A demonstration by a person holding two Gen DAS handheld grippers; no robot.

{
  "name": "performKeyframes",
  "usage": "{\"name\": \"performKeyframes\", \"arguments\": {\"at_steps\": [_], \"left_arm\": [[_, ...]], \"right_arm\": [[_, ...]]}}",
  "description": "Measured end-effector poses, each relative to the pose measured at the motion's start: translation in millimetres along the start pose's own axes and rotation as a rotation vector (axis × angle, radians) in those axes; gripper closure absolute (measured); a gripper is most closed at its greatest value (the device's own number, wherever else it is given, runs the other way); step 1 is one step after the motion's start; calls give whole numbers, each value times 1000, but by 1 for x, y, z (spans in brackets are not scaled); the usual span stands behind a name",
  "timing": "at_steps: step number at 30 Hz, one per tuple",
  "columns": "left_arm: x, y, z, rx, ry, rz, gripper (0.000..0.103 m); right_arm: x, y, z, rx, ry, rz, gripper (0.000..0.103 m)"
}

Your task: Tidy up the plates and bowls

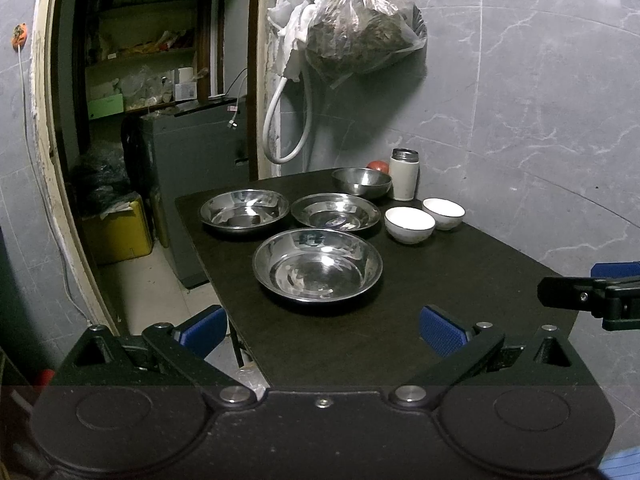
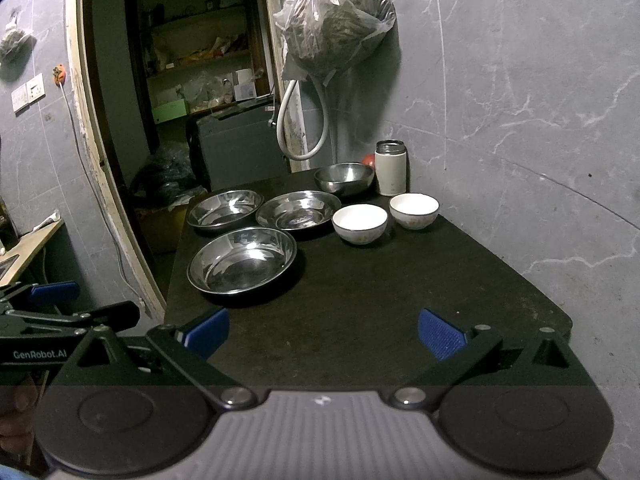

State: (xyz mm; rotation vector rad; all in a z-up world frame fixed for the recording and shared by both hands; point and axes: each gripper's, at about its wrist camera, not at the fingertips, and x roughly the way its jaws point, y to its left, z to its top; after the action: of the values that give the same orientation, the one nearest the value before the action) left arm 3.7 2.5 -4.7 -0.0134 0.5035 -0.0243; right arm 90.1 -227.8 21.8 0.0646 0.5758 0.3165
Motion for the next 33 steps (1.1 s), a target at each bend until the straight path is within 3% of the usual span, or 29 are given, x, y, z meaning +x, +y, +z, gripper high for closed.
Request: {"name": "performKeyframes", "arguments": {"at_steps": [13,21,33], "left_arm": [[10,4,-6,-4,16,-5,1],[16,4,0,-6,35,-3,1],[34,4,-1,-56,118,4,1]], "right_arm": [[9,1,-11,-1,6,-6,0],[14,2,1,0,17,-5,0],[28,-6,5,14,59,8,0]]}}
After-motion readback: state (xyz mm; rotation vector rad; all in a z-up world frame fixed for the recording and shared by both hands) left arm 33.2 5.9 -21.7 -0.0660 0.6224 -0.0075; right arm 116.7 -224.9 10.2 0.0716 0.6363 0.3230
